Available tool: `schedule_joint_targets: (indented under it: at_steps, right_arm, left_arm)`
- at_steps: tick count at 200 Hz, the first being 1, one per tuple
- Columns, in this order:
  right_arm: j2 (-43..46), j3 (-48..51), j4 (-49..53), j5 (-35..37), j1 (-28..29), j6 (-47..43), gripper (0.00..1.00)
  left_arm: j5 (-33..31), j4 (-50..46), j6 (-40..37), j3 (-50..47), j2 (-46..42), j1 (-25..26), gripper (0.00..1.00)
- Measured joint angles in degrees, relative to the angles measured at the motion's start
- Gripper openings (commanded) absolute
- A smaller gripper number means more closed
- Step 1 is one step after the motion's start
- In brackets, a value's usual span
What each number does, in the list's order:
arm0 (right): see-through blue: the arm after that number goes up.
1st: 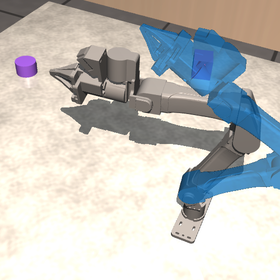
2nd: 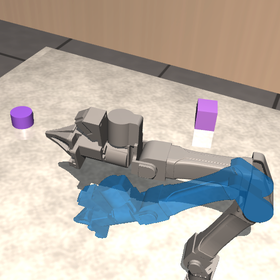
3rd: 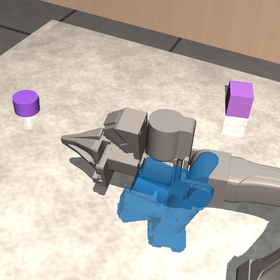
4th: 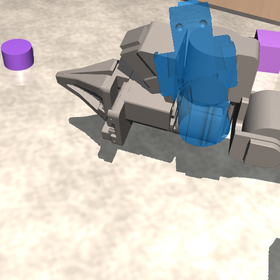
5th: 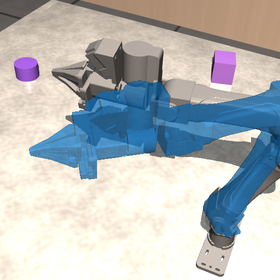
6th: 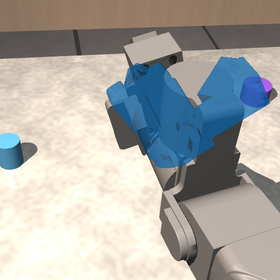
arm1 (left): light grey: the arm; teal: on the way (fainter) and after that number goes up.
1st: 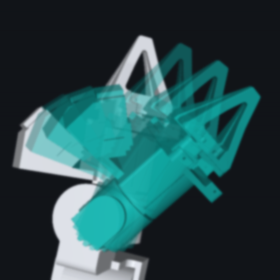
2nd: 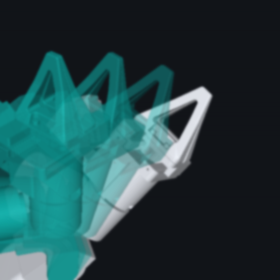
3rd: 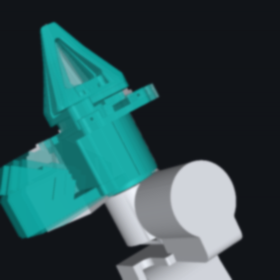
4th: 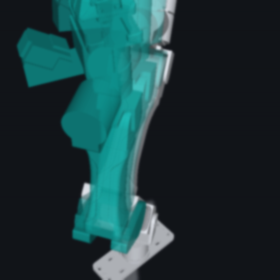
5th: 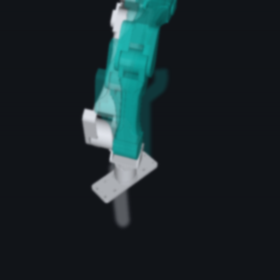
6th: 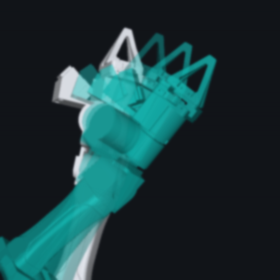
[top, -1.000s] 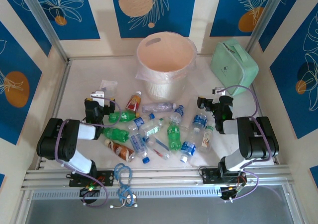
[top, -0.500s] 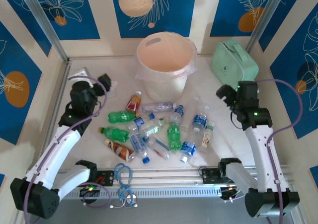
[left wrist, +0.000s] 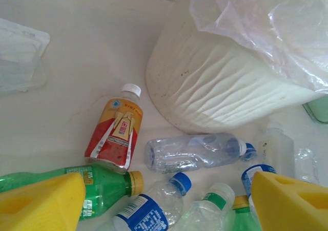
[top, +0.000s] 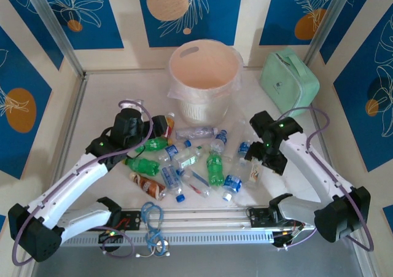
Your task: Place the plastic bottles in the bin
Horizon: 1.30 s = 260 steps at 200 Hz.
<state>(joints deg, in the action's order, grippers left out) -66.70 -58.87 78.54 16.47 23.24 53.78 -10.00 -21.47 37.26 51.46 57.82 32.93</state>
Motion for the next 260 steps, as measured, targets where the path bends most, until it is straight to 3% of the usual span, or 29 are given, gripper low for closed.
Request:
schedule_joint_targets:
  at_steps: [5,11,16,51,142,161,212,260]
  right_arm:
    - [-0.35,0.98,-0.13,-0.39,0.09,0.28,0.85]
    - [-0.98,2.38,-0.42,-0.94,0.15,0.50,0.85]
    - [-1.51,3.32,-0.79,-1.36,0.15,0.55,0.84]
    - [-4.52,9.07,-5.99,-4.83,-0.72,0.17,0.82]
    - [-9.29,13.00,-17.49,-9.66,-11.15,-5.38,0.76]
    - [-10.54,13.70,-18.43,-9.64,-12.11,-5.66,0.70]
    - [-11.63,14.73,-19.74,-9.40,-12.83,-5.44,0.57]
    - [-7.32,13.14,-16.06,-6.10,-10.51,-3.54,0.52]
  left_arm:
    - [0.11,-0.02,0.22,0.13,0.15,0.00,0.87]
    - [0.26,-0.04,0.33,0.35,0.52,0.00,0.99]
    - [0.39,-0.09,0.37,0.52,0.92,0.00,1.00]
    - [0.66,-0.26,1.92,1.01,1.92,0.00,0.98]
    - [2.69,-0.39,3.02,1.01,0.22,0.00,0.95]
    - [3.67,-0.37,3.04,1.01,0.26,0.00,0.94]
    - [4.70,-0.20,3.23,1.01,0.52,0.11,0.93]
    - [5.60,-0.22,3.21,1.27,0.52,0.22,0.94]
